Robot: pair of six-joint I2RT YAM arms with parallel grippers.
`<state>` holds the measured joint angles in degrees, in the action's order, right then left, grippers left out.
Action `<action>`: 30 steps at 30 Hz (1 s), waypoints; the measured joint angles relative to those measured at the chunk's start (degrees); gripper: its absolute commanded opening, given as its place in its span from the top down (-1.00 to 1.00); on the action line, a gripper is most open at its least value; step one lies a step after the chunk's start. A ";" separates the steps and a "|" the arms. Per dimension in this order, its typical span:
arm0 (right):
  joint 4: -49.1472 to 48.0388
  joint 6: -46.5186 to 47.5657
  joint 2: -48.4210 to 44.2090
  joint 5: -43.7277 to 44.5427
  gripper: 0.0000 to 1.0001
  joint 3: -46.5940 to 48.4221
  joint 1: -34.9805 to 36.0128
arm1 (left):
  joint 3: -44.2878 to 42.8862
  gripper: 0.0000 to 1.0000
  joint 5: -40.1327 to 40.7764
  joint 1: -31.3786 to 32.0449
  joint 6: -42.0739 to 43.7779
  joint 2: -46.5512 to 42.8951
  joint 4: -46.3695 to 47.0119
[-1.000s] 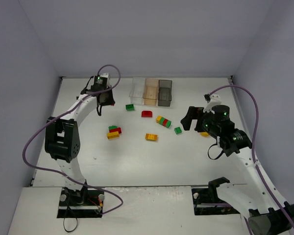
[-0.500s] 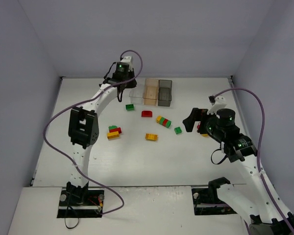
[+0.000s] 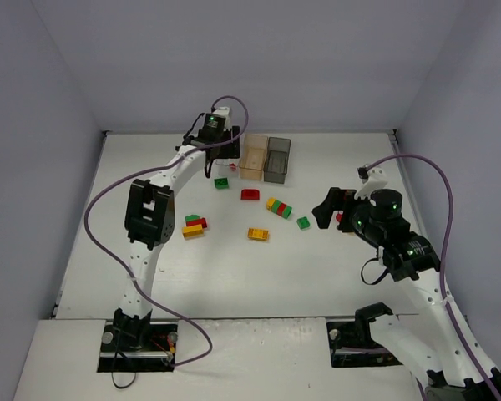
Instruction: Sort the legos into containers by color
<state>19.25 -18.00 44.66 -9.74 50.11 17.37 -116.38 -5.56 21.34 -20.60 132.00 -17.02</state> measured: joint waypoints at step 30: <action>1.66 -0.68 -2.58 0.02 -1.00 -0.55 0.00 | 12.04 -0.48 13.60 15.08 -9.86 -3.87 -8.13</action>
<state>20.91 -18.68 42.09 -9.72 49.56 17.37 -104.33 8.03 36.42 -30.46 128.14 -25.15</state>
